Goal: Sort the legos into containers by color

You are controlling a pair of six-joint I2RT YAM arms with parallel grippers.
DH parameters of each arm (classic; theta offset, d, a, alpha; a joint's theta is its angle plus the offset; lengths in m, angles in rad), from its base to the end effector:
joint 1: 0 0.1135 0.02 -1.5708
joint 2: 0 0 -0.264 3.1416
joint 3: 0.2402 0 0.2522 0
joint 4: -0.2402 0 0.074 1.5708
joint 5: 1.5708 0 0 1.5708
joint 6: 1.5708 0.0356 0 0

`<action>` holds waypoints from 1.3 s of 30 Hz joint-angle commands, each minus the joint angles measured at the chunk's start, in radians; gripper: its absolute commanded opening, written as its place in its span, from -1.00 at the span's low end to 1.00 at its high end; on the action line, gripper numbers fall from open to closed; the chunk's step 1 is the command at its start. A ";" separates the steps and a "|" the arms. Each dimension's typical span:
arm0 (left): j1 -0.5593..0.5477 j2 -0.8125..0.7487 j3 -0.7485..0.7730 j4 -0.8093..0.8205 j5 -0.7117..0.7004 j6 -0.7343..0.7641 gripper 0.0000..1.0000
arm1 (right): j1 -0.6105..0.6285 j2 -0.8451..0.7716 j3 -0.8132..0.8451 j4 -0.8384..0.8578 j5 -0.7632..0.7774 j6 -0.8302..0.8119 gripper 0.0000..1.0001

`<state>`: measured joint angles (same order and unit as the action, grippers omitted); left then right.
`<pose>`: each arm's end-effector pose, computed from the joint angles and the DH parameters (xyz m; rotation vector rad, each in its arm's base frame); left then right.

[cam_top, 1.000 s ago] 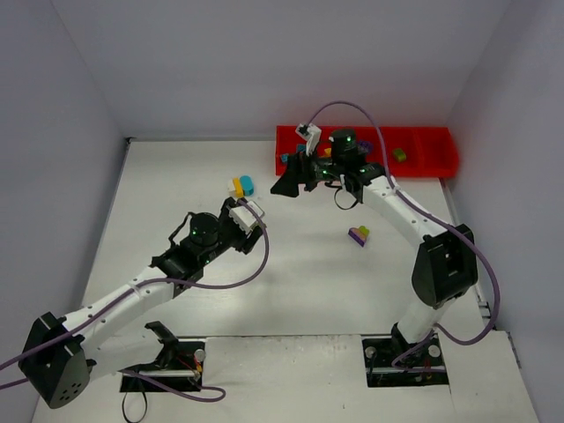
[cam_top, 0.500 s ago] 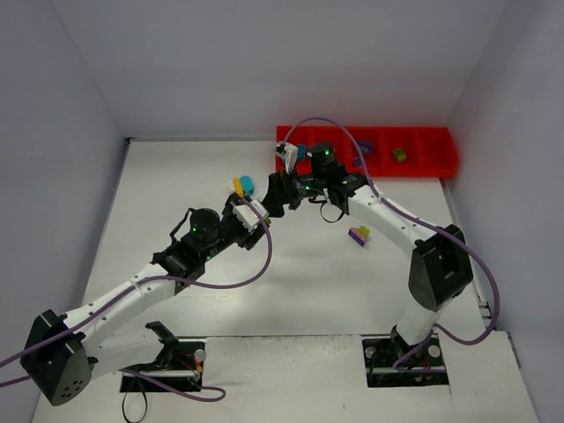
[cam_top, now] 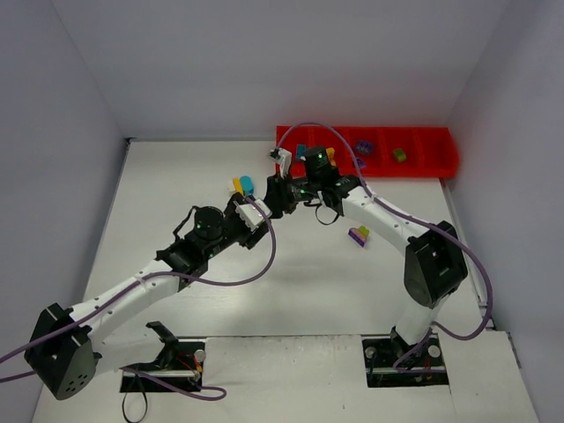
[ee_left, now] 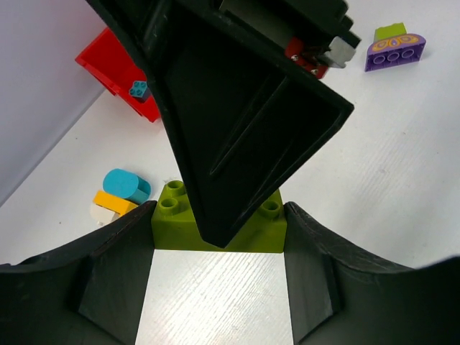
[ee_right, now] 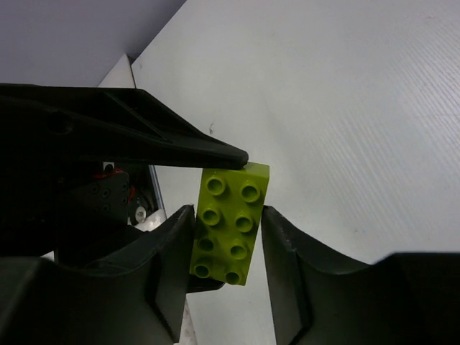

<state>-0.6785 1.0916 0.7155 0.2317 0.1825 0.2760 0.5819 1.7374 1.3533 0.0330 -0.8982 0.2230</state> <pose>0.1953 -0.1657 0.2979 0.9155 1.4725 -0.4539 0.3219 0.2451 0.3046 -0.9821 1.7797 1.3814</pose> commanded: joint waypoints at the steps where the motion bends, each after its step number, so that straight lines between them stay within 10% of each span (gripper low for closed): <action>1: 0.004 -0.012 0.058 0.095 0.029 0.008 -1.00 | 0.006 0.004 0.007 0.045 0.028 -0.016 -0.28; 5: 0.004 -0.013 0.047 0.092 0.008 -0.015 -0.65 | 0.003 -0.004 0.021 0.039 0.088 -0.033 -1.00; 9: 0.004 -0.016 0.036 0.090 -0.081 -0.064 0.24 | -0.033 -0.006 0.035 0.028 0.159 -0.031 -1.00; 13: 0.004 -0.024 0.029 0.077 -0.213 -0.168 0.56 | -0.115 -0.013 0.041 0.015 0.272 -0.040 -1.00; 28: 0.023 -0.076 0.062 -0.299 -0.497 -0.564 0.76 | -0.517 0.117 0.258 0.015 0.978 -0.178 -1.00; 39: 0.108 -0.075 0.085 -0.427 -0.390 -0.659 0.76 | -0.649 0.434 0.547 0.053 1.038 -0.275 -1.00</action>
<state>-0.5861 1.0306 0.7441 -0.1841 -0.2390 -0.3305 -0.0601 2.1456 1.8133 0.0254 0.0937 -0.0006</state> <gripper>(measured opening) 0.881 0.326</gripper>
